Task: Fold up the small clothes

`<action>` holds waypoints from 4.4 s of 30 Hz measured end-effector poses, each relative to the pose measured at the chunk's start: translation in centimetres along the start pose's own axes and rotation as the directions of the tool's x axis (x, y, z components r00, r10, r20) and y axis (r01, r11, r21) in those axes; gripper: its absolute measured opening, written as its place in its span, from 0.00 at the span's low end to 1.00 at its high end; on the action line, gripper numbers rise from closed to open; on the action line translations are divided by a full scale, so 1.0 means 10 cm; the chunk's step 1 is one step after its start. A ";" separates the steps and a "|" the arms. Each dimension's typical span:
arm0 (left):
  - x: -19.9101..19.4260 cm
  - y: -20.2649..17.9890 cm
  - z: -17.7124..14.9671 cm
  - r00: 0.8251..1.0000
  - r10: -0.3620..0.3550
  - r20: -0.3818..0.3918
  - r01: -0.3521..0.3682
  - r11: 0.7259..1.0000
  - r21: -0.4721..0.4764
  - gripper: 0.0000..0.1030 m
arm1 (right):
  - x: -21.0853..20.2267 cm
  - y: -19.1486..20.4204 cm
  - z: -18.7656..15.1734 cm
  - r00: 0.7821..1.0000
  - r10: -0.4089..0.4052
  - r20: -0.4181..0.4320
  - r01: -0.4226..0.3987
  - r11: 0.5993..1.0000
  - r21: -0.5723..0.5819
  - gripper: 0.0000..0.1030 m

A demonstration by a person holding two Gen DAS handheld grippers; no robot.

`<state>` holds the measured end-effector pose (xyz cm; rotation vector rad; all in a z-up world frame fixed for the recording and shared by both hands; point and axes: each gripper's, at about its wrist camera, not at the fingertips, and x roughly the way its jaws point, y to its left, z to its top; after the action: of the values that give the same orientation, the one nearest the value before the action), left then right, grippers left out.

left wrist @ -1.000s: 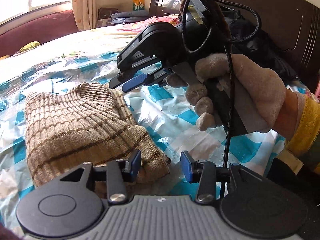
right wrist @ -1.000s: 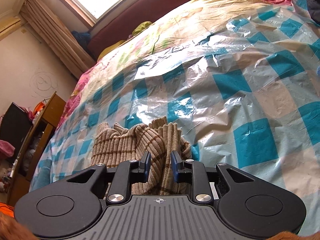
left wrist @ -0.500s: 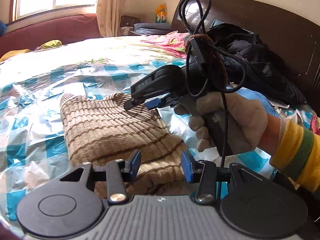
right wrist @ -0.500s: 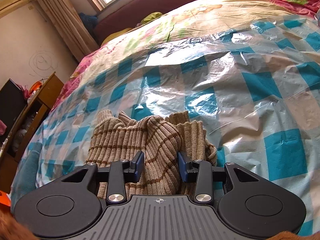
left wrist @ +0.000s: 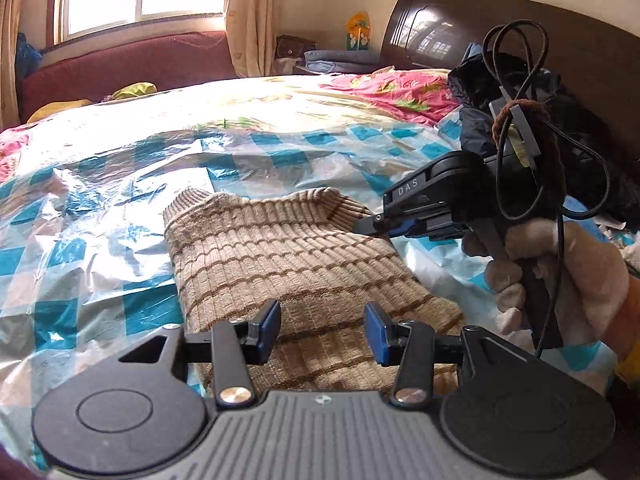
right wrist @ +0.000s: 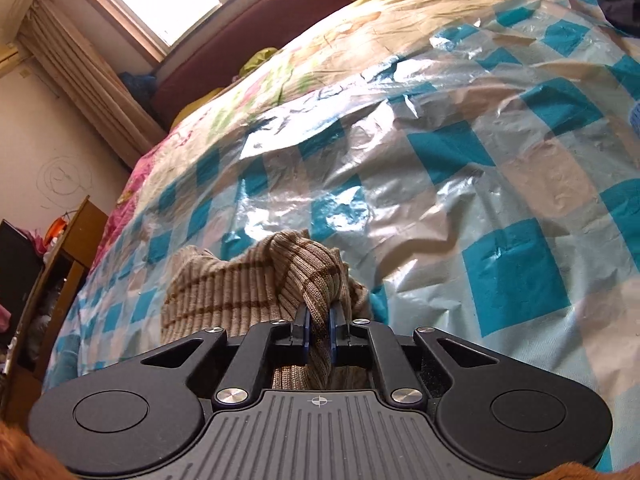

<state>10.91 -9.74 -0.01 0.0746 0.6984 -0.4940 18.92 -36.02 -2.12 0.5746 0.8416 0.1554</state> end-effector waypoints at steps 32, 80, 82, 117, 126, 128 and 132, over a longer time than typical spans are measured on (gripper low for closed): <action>0.33 0.65 0.01 0.997 -0.007 -0.083 -0.010 0.980 -0.201 0.62 | -0.10 0.12 -0.25 0.998 -0.063 -0.012 0.061 0.995 -0.081 0.38; 0.65 1.23 0.26 0.979 0.186 -0.083 -0.196 0.970 -0.147 0.63 | 0.42 0.94 -0.11 0.993 -0.118 -0.018 0.107 0.946 -0.307 0.15; 0.48 1.20 0.26 0.982 0.177 -0.061 -0.184 0.972 -0.144 0.63 | 0.23 0.98 -0.17 0.995 -0.099 0.002 0.095 0.943 -0.319 0.24; -0.56 0.50 -0.65 0.988 0.069 -0.139 -0.078 0.995 -0.063 0.63 | -1.17 0.44 -1.30 0.982 -0.154 -0.109 0.107 0.930 -0.351 0.28; -0.53 0.33 -0.70 0.986 0.098 -0.136 -0.097 0.995 0.011 0.63 | -0.91 0.56 -1.34 0.978 -0.138 -0.157 0.064 0.913 -0.403 0.18; -0.54 0.31 -0.69 0.987 0.091 -0.130 -0.090 0.996 0.016 0.63 | -0.93 0.52 -1.29 0.980 -0.112 -0.166 0.043 0.928 -0.370 0.12; -0.55 0.27 -0.66 0.991 0.077 -0.110 -0.075 0.997 0.024 0.63 | -1.13 0.47 -1.10 0.993 -0.091 -0.076 0.061 0.943 -0.326 0.03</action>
<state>4.57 -3.57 -1.87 0.1474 0.7966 -0.4255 3.70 -31.42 2.08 0.2265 0.9024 0.2450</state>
